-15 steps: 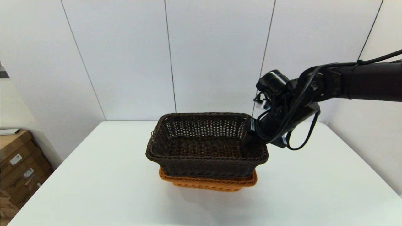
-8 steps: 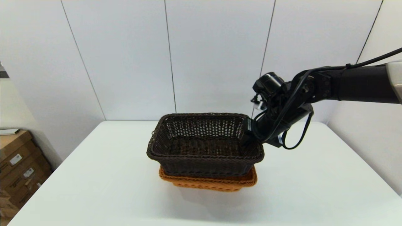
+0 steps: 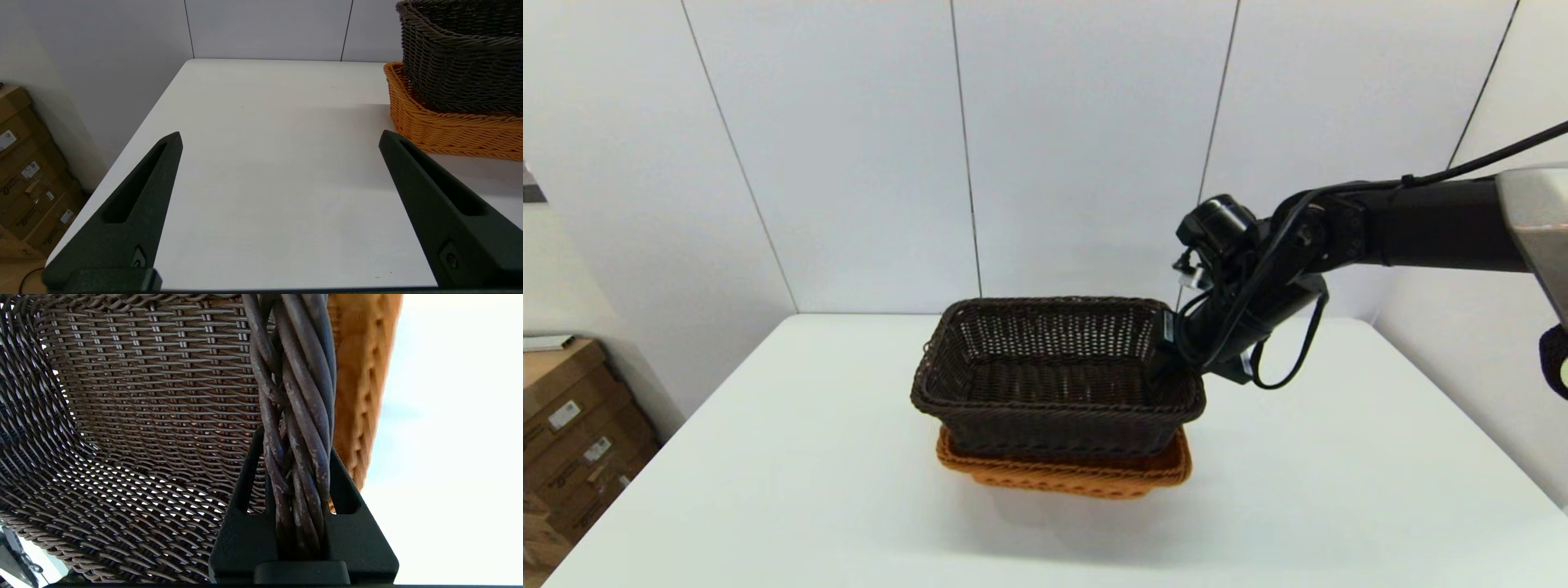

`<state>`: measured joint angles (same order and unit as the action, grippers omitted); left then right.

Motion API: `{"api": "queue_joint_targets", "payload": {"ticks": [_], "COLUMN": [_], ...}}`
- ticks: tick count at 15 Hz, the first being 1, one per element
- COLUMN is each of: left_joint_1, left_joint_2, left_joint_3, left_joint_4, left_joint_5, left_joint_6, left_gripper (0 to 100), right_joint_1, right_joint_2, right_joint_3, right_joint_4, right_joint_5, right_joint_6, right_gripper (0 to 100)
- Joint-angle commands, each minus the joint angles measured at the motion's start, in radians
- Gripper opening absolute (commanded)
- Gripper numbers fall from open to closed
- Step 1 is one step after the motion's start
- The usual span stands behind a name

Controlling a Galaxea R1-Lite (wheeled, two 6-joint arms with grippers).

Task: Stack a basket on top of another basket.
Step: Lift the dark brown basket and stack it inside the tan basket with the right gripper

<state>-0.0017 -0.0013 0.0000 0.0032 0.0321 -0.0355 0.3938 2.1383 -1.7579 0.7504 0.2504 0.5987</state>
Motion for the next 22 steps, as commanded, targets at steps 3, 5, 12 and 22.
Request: {"api": "queue_joint_targets", "payload": {"ticks": [3,5,12,22], "left_joint_1": [0.000,0.000,0.000,0.000], "left_joint_2": [0.000,0.000,0.000,0.000], "left_joint_3": [0.000,0.000,0.000,0.000], "left_joint_4": [0.000,0.000,0.000,0.000], "left_joint_5": [0.000,0.000,0.000,0.000], "left_joint_6": [-0.001,0.000,-0.001,0.000], "left_gripper": [100,100,100,100], "right_joint_1": [-0.018,-0.018,-0.016,-0.016], "right_joint_2": [0.015,0.017,0.035,0.052], "right_joint_3": [-0.002,-0.002,0.003,0.003], "right_joint_4": [0.004,0.006,0.006,0.004], "right_joint_5": [0.001,0.001,0.000,-0.003], "right_joint_6": [0.003,0.003,0.001,0.003], "right_gripper": [0,0,0,0]}}
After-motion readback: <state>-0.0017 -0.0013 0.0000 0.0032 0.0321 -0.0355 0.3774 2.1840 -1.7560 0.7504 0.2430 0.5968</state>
